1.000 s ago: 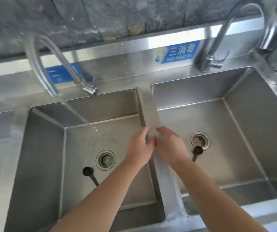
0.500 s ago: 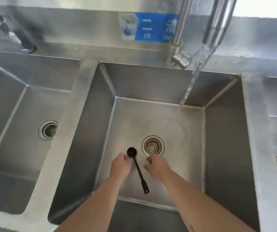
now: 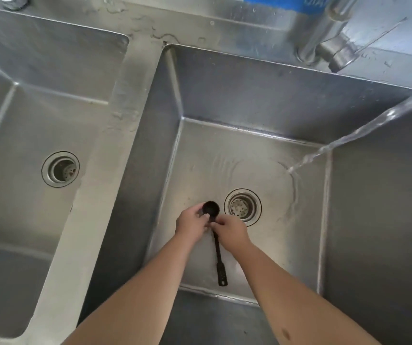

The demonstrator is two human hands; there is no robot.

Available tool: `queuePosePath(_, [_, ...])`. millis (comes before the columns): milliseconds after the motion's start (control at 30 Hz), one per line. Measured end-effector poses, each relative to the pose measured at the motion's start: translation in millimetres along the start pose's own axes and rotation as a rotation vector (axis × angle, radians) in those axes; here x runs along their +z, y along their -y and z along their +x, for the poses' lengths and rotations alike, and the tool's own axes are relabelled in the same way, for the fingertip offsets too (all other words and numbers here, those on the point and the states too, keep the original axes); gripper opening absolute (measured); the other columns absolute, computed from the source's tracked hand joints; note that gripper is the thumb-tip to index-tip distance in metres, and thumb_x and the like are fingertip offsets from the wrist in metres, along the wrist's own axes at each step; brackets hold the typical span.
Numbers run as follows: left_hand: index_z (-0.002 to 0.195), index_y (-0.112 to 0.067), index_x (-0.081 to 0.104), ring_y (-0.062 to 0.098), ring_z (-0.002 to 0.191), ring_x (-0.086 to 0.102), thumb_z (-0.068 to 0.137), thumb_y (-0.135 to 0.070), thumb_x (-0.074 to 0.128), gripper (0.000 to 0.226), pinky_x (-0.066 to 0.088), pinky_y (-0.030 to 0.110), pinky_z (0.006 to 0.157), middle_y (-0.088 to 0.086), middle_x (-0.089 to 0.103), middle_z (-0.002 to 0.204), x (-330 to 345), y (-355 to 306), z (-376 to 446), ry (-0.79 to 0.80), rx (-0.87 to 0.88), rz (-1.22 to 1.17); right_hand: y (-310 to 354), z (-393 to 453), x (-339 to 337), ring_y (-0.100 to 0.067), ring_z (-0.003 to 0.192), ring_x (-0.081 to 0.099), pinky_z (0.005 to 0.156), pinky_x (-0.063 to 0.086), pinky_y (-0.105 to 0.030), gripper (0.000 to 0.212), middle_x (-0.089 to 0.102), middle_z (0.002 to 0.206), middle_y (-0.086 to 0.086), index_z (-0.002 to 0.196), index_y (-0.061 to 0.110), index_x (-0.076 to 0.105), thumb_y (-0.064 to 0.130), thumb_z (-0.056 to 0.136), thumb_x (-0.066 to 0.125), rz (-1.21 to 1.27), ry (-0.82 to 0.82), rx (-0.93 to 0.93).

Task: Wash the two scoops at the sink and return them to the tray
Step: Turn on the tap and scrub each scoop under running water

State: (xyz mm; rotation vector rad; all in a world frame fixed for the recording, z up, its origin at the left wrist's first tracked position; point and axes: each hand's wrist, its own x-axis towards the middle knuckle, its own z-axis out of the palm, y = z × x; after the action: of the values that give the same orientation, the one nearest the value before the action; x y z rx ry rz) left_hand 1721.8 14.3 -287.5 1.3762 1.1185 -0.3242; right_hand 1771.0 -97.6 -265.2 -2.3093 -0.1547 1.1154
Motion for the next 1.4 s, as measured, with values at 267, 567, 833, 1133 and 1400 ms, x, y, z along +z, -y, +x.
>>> queuePosePath(267, [0.124,-0.014,0.062,0.015,0.073,0.063,0.089,0.000,0.060,0.037,0.050,0.025,0.063,0.015,0.068,0.103,24.4,-98.5,-79.9,0.293,0.115,-0.224,13.8,-58.8,-96.8,-0.012,0.053,0.043,0.050,0.034,-0.028,0.020,0.051,0.066,-0.010,0.075,0.003,0.068,0.012,0.090,0.062,0.583,-0.047,0.108])
queuePosePath(567, [0.117,-0.008,0.063,0.012,0.060,0.064,0.088,0.004,0.060,0.032,0.052,0.023,0.060,0.015,0.072,0.091,73.7,-180.6,-133.5,0.421,0.187,-0.315,33.2,-106.0,-200.0,-0.010,0.043,0.037,0.045,0.027,-0.026,0.017,0.050,0.053,-0.003,0.080,0.003,0.074,0.007,0.091,0.062,0.759,-0.142,0.041])
queuePosePath(833, [0.115,-0.007,0.061,0.026,0.065,0.063,0.091,0.001,0.054,0.026,0.050,0.034,0.055,0.021,0.069,0.088,93.3,-218.8,-141.8,0.359,0.134,-0.332,48.1,-110.9,-235.7,-0.016,0.060,0.067,0.051,0.048,-0.026,0.015,0.076,0.078,-0.014,0.090,0.003,0.070,0.009,0.090,0.056,0.568,-0.161,-0.008])
queuePosePath(1133, [0.080,-0.009,0.063,0.019,0.055,0.054,0.086,-0.006,0.063,0.006,0.041,0.029,0.050,0.009,0.062,0.068,115.0,-235.8,-139.6,0.223,0.187,-0.164,49.6,-138.1,-233.1,-0.015,0.058,0.058,0.059,0.049,-0.031,0.030,0.065,0.079,-0.007,0.099,0.019,0.067,-0.003,0.087,0.049,0.709,-0.139,-0.052])
queuePosePath(1400, [0.090,-0.008,0.065,0.015,0.060,0.066,0.092,0.006,0.044,0.026,0.048,0.019,0.044,0.012,0.071,0.082,113.9,-246.4,-140.0,0.294,0.129,-0.434,19.5,-169.3,-226.3,-0.018,0.045,0.054,0.043,0.034,-0.022,0.023,0.063,0.070,-0.010,0.115,0.013,0.062,0.007,0.101,0.045,1.040,-0.041,0.100])
